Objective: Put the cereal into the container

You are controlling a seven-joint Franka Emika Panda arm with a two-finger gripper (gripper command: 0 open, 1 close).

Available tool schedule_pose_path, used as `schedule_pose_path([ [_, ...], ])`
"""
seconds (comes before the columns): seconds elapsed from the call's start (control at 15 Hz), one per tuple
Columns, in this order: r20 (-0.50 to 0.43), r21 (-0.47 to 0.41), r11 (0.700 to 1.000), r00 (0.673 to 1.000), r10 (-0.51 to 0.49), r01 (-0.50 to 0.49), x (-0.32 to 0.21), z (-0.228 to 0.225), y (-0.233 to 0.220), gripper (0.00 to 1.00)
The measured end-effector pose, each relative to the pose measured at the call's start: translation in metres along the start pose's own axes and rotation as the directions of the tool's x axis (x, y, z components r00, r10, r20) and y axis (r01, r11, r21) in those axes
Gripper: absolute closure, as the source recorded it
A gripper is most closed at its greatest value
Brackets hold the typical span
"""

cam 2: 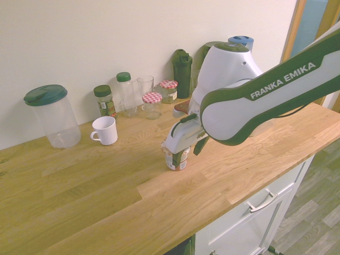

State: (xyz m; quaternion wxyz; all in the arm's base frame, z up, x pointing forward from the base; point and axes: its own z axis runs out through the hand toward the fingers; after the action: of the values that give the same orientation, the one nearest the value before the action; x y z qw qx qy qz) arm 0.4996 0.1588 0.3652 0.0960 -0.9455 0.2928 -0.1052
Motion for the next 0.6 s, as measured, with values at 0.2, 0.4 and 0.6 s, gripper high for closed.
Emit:
schedule_pose_path([
  [0.2,-0.021,-0.001,0.999,0.999,-0.043,0.043,-0.002,0.008,-0.005,0.00],
  [0.4,-0.067,0.007,0.996,0.994,-0.087,0.088,-0.001,0.004,-0.012,0.00],
  [0.6,-0.086,-0.003,0.994,0.991,-0.106,0.106,0.004,0.017,-0.018,0.00],
])
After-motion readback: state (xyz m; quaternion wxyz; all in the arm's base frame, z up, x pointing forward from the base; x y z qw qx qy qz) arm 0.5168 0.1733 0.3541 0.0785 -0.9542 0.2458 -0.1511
